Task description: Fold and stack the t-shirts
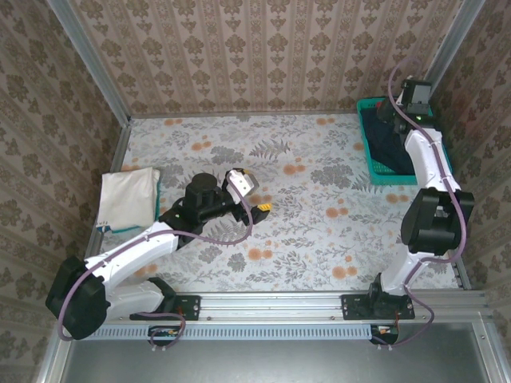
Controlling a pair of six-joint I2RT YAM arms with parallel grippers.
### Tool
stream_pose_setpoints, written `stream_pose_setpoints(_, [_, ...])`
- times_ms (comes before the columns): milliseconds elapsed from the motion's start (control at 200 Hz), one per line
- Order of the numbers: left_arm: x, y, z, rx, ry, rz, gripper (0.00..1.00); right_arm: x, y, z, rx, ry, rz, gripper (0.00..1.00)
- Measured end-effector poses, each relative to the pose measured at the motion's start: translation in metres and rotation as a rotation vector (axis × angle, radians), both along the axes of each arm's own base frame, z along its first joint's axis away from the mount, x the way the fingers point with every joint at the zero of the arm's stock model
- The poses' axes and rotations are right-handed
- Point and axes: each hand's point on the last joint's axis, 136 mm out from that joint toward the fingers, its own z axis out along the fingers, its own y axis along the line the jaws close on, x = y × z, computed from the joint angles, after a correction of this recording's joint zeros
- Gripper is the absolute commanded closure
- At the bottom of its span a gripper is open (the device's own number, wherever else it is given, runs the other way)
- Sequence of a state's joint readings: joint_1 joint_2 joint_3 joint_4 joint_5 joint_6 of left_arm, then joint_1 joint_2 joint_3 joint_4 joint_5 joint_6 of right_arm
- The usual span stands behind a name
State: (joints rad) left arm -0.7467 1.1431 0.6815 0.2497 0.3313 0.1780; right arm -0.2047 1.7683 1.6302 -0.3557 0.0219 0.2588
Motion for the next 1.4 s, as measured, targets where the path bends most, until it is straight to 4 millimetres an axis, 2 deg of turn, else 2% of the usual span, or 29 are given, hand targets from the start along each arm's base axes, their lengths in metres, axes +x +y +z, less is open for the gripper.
stream_pose_setpoints(110, [0.000, 0.000, 0.000, -0.004, 0.000, 0.001, 0.00, 0.002, -0.023, -0.020, 0.019, 0.035, -0.064, 0.23])
stream_pose_setpoints(265, [-0.003, 0.004, -0.001, -0.008, 0.000, 0.006, 0.00, -0.001, -0.058, -0.086, 0.047, 0.172, -0.167, 0.20])
stream_pose_setpoints(350, [-0.005, 0.008, -0.001, -0.016, -0.004, 0.020, 0.00, -0.005, -0.067, -0.114, 0.053, 0.229, -0.194, 0.19])
stream_pose_setpoints(420, [-0.005, 0.011, 0.000, -0.022, -0.006, 0.036, 0.00, -0.005, -0.068, -0.129, 0.062, 0.257, -0.198, 0.21])
stream_pose_setpoints(470, [-0.004, 0.013, 0.000, -0.025, -0.005, 0.048, 0.00, -0.005, -0.068, -0.139, 0.067, 0.273, -0.198, 0.32])
stream_pose_setpoints(490, [-0.003, 0.013, 0.000, -0.026, -0.007, 0.051, 0.00, -0.004, -0.068, -0.143, 0.067, 0.280, -0.196, 0.39])
stream_pose_setpoints(525, [-0.003, 0.014, 0.000, -0.027, -0.010, 0.055, 0.00, -0.004, -0.068, -0.149, 0.070, 0.292, -0.194, 0.61])
stream_pose_setpoints(570, [-0.004, 0.014, 0.001, -0.029, -0.012, 0.055, 0.00, -0.004, -0.068, -0.156, 0.081, 0.305, -0.199, 0.82])
stream_pose_setpoints(620, [-0.004, 0.015, 0.002, -0.031, -0.014, 0.056, 0.00, -0.004, -0.068, -0.160, 0.084, 0.316, -0.200, 0.97])
stream_pose_setpoints(635, [-0.004, 0.015, 0.003, -0.033, -0.016, 0.057, 0.00, -0.004, -0.068, -0.160, 0.087, 0.317, -0.202, 1.00])
stream_pose_setpoints(715, [-0.005, 0.017, 0.005, -0.038, -0.022, 0.063, 0.00, -0.005, -0.067, -0.157, 0.095, 0.307, -0.211, 1.00])
stream_pose_setpoints(815, [-0.005, 0.020, 0.006, -0.047, -0.021, 0.076, 0.00, -0.014, -0.065, -0.143, 0.092, 0.275, -0.214, 1.00])
stream_pose_setpoints(910, [-0.005, 0.021, 0.007, -0.056, -0.019, 0.086, 0.00, -0.024, -0.060, -0.110, 0.083, 0.213, -0.209, 1.00])
stream_pose_setpoints(1065, [-0.003, 0.022, 0.008, -0.061, -0.024, 0.097, 0.00, -0.037, -0.046, -0.027, 0.059, 0.026, -0.175, 1.00])
stream_pose_setpoints(1175, [-0.001, 0.022, 0.011, -0.071, -0.034, 0.103, 0.00, -0.048, -0.023, 0.036, 0.034, -0.117, -0.120, 1.00])
stream_pose_setpoints(1300, [0.001, 0.020, 0.008, -0.075, -0.014, 0.108, 0.00, -0.062, 0.005, 0.091, 0.016, -0.229, -0.041, 1.00])
stream_pose_setpoints(1400, [0.003, 0.019, 0.007, -0.073, 0.002, 0.110, 0.00, -0.066, 0.018, 0.137, 0.007, -0.310, 0.020, 1.00])
